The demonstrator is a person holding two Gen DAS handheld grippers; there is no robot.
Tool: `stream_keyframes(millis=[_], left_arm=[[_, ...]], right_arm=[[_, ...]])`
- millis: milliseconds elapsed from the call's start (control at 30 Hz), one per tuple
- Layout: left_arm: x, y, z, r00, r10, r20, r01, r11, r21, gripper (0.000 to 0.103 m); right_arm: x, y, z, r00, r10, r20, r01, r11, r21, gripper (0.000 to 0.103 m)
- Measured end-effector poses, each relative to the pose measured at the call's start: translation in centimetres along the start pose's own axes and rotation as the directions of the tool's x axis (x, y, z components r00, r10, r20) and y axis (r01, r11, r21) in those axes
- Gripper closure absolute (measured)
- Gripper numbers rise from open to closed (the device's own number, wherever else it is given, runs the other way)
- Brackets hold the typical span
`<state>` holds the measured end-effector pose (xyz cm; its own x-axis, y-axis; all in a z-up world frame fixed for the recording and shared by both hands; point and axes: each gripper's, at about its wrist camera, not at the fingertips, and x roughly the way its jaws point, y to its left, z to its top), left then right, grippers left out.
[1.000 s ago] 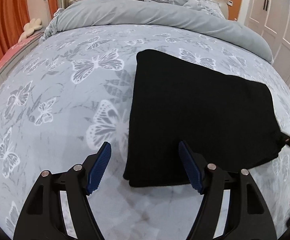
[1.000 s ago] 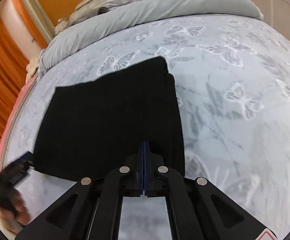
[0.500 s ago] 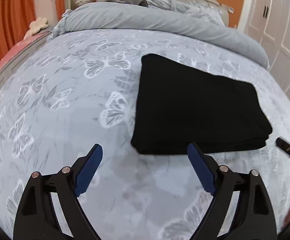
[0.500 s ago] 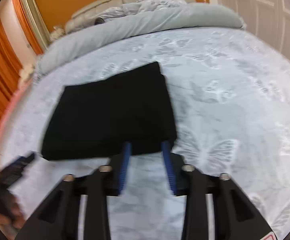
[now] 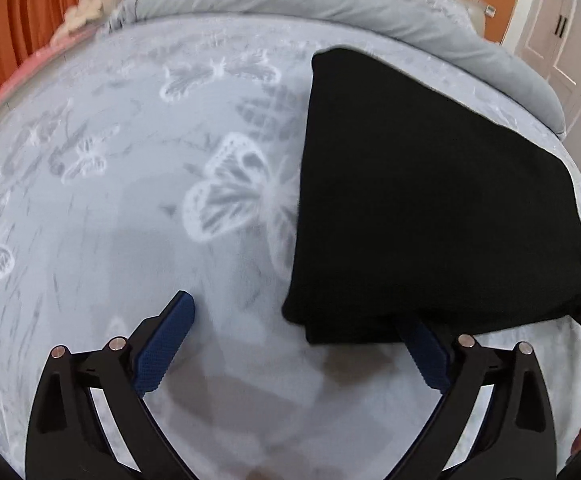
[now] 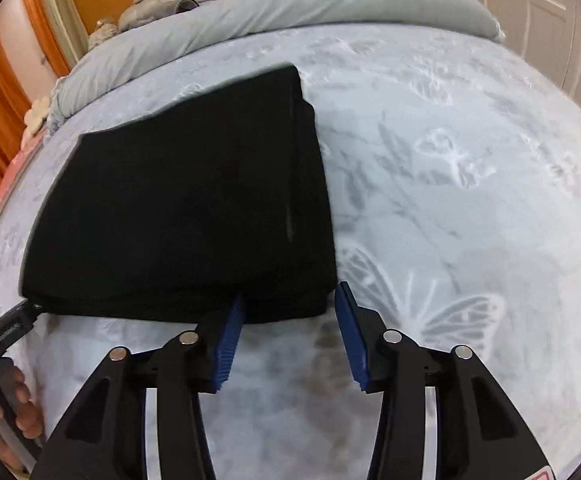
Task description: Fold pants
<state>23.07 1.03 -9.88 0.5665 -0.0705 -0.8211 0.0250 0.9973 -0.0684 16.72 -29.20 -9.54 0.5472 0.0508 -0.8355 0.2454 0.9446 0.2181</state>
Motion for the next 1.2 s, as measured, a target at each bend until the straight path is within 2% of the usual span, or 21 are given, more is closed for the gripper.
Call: stream_keyframes(millis=[67,167,233,300,367,467,533,600,667,700,800,1000,1200], left_arm=[[-1.1,-1.0,0.2,0.999,0.038,0.036,-0.040,0.998,0.046,0.009],[-3.6,-2.0,0.1,0.993,0.058,0.103,-0.068,0.994,0.091,0.009],[-5.4,-2.4,-0.1,0.991,0.038,0.131,-0.052,0.993,0.104,0.009],[-7.0,-2.7,-0.6,0.988,0.014,0.152,-0.032,0.993,0.116,0.009],[-9.0,-3.0,-1.4,0.983,0.010,0.185,-0.036,0.990,0.136,0.009],[-11.2,-3.1,-2.2,0.981,-0.010,0.194,-0.021,0.988,0.156,0.008],[-13.1,-2.9,-2.8,0.975,-0.026,0.219,-0.009,0.987,0.161,0.006],[-14.9,-2.5,-3.7,0.969,-0.024,0.247,-0.018,0.986,0.168,0.005],[-16.6,-2.1,-5.4,0.960,-0.013,0.278,-0.036,0.985,0.171,0.005],[-17.2,-1.9,-6.3,0.957,0.000,0.291,-0.052,0.984,0.173,0.005],[-17.1,-1.8,-7.6,0.961,0.006,0.277,-0.059,0.982,0.182,0.005],[-15.1,-1.5,-8.2,0.968,0.046,0.247,-0.095,0.977,0.191,0.005],[-14.2,-1.0,-8.2,0.973,0.051,0.223,-0.088,0.984,0.158,0.005]], right_arm=[[-0.8,-0.2,0.5,1.000,0.028,-0.009,-0.028,0.998,0.051,0.059],[-4.1,1.4,0.5,0.996,-0.020,0.085,0.022,1.000,-0.017,0.060],[-6.7,2.4,-0.2,0.987,-0.041,0.153,0.050,0.997,-0.051,0.060],[-8.0,2.5,-1.0,0.982,-0.038,0.185,0.048,0.997,-0.052,0.058],[-8.5,2.5,-1.8,0.983,-0.041,0.178,0.052,0.997,-0.058,0.058],[-8.8,2.4,-3.0,0.990,-0.025,0.142,0.033,0.998,-0.057,0.057],[-9.9,2.5,-4.0,0.989,-0.017,0.150,0.025,0.998,-0.055,0.048],[-11.5,2.7,-5.0,0.982,-0.015,0.188,0.030,0.997,-0.073,0.044],[-13.3,3.0,-5.9,0.971,-0.027,0.236,0.049,0.995,-0.087,0.040],[-14.2,3.0,-6.5,0.964,-0.032,0.264,0.054,0.996,-0.077,0.035],[-15.3,2.9,-7.5,0.954,-0.024,0.299,0.039,0.998,-0.046,0.032],[-14.2,4.4,-7.6,0.950,-0.073,0.305,0.107,0.989,-0.098,0.032],[-14.1,5.2,-8.0,0.952,-0.064,0.299,0.105,0.987,-0.124,0.032]])
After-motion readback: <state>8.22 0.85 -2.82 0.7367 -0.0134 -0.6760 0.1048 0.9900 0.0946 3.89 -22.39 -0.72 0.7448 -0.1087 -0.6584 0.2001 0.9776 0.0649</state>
